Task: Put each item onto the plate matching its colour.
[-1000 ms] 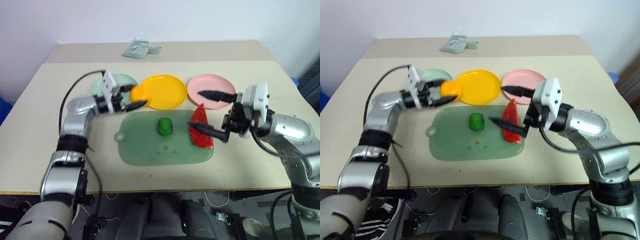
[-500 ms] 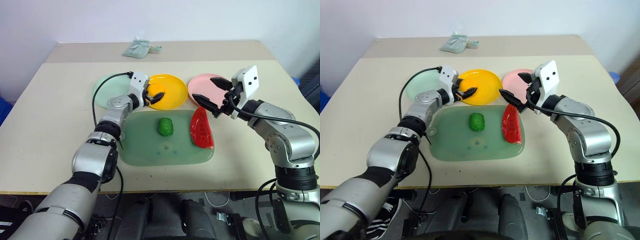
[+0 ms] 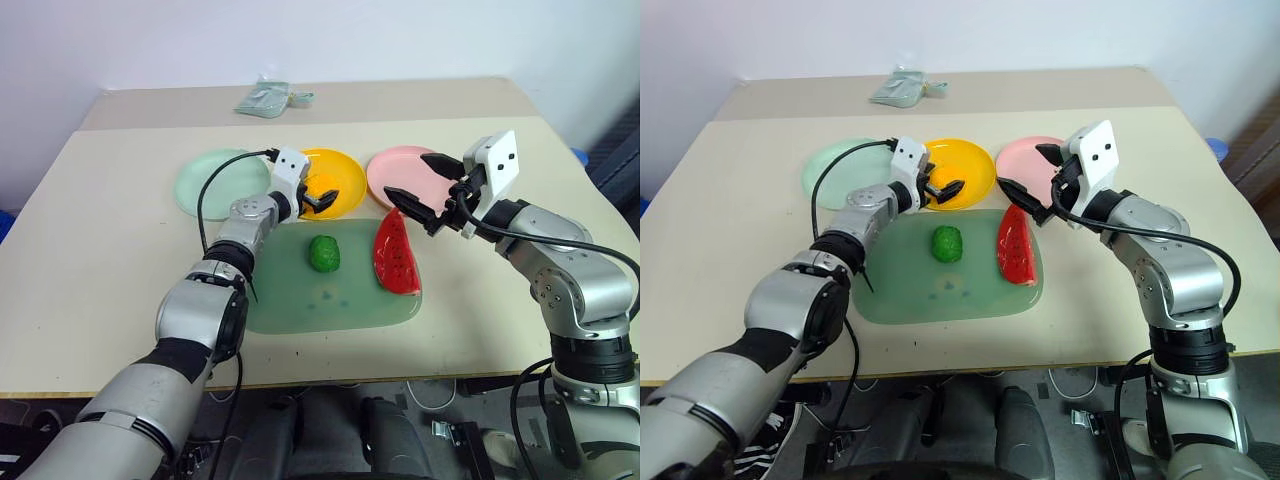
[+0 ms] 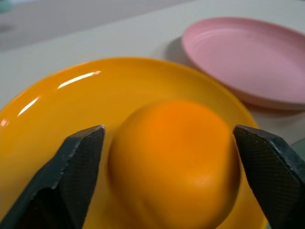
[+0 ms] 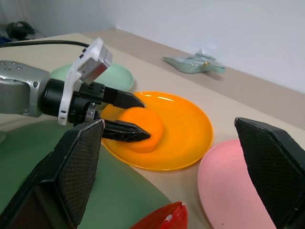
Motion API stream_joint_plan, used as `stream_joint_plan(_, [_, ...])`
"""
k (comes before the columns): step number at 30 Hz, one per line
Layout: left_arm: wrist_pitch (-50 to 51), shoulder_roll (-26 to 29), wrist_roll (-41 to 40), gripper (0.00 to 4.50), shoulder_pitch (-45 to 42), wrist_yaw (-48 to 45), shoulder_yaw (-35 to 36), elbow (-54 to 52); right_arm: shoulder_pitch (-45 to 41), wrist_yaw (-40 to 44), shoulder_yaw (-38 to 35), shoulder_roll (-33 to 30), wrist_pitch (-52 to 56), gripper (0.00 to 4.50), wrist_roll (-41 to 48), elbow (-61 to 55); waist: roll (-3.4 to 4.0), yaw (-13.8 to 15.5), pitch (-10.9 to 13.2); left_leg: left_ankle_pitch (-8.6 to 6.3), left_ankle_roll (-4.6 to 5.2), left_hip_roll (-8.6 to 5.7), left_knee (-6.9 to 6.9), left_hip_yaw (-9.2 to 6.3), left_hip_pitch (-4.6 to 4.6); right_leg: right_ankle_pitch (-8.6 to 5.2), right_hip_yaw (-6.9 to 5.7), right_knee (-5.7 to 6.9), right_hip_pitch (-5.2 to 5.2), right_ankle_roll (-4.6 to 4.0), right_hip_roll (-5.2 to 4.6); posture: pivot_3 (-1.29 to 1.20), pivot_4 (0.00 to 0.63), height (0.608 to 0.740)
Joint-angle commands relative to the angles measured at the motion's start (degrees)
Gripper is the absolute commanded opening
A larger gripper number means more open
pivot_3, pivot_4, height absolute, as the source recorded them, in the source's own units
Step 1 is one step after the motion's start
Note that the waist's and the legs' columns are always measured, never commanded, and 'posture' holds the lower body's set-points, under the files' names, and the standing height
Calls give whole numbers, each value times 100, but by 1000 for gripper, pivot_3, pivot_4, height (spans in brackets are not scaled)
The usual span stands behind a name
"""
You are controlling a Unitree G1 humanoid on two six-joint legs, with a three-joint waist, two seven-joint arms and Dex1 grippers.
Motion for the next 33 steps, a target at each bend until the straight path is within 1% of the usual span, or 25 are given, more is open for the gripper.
stream_joint_plan(1, [-587,238,-145,4457,-147,-555,150,-548,-26,55,-137,-24,-137,4500,-1,-223,0,-6,0,0,0,0,0,0,0,0,0,0,0,0,0,0,150,740])
stream_joint_plan(3, [-710,370,-338,4457,-27,-1110,232,-868,-14,93,-137,-28,-178,4500,-9,-228,0,-14,0,0,0,0,-1,1,0,0,1,2,-2,0,0,0,150,740])
stream_joint_plan(5, [-831,503,-375,4457,115,-1427,215,-1152,2,121,-142,-33,-204,4500,-10,-231,0,-14,0,0,0,1,-1,0,0,0,1,3,-3,-1,0,0,150,740])
stream_joint_plan(6, [-717,559,-582,4457,268,-1931,236,-1473,15,165,-141,-41,-224,4500,3,-234,2,-15,-1,0,0,1,-1,1,0,0,1,3,-2,-1,0,0,150,740])
stream_joint_plan(8, [-799,705,-875,4457,677,-2739,191,-2194,41,276,-140,-62,-308,4500,16,-247,3,-21,-2,0,0,1,-1,1,1,0,3,3,-2,-1,-1,0,150,740])
stream_joint_plan(9, [-530,770,-1117,4457,888,-3234,166,-2589,55,341,-150,-71,-326,4500,51,-264,4,-31,-2,0,0,1,-1,1,2,0,4,3,-2,-1,-1,0,150,740])
stream_joint_plan(10, [-303,812,-1270,4457,1030,-3512,144,-2864,62,382,-158,-75,-335,4500,74,-275,4,-30,-2,0,0,2,-2,1,2,0,4,3,-2,-2,0,0,150,740])
stream_joint_plan(12, [748,1207,-1692,4457,1668,-4639,-169,-3847,201,788,-199,-187,-331,4500,352,-502,4,-45,-2,0,0,2,-1,0,1,1,5,5,-3,-3,0,0,150,740])
stream_joint_plan(14, [1411,1533,-1893,4457,2095,-5214,-399,-4534,380,1195,-224,-338,-269,4500,627,-759,5,-52,-1,0,0,4,-3,0,2,0,7,6,-4,-4,1,0,150,740])
stream_joint_plan(16, [1732,1736,-1816,4457,2212,-5235,-502,-4672,571,1472,-158,-527,-398,4500,590,-928,5,-24,-1,0,0,5,-3,-1,1,0,7,6,-5,-4,3,0,150,740])
stream_joint_plan(18, [1697,1826,-1685,4457,2282,-5281,-603,-4671,648,1592,-113,-624,-436,4500,555,-944,5,8,-1,0,-1,5,7,-7,2,0,3,6,3,-4,6,0,150,740])
stream_joint_plan(20, [1527,1778,-1519,4457,2322,-5155,-701,-4603,696,1657,-86,-680,-372,4500,543,-1000,5,19,-1,0,-1,5,14,-7,10,-1,2,-2,20,-5,5,0,150,740])
stream_joint_plan(22, [1316,1647,-1375,4457,2341,-4966,-762,-4476,686,1617,-66,-626,-355,4500,539,-1042,5,16,-1,-1,-1,5,13,-11,19,-2,-1,-17,35,-5,4,0,150,740])
stream_joint_plan(25, [580,1427,-892,4457,2313,-4530,-957,-4021,688,1553,30,-551,-419,4500,451,-1079,5,13,-1,-1,-1,6,9,-11,19,-2,-1,-16,31,-5,1,0,150,740])
stream_joint_plan(30, [102,1038,-634,4457,2218,-4088,-1071,-3513,779,1568,69,-555,-470,4500,395,-1141,5,11,-2,-1,0,5,6,-9,11,-1,-1,-15,20,-5,0,0,150,740])
stream_joint_plan(33, [-47,917,-473,4457,2173,-3991,-1167,-3260,804,1552,55,-573,-505,4500,371,-1150,5,11,-1,-1,0,5,6,-8,11,-1,-1,-16,21,-4,-1,0,150,740])
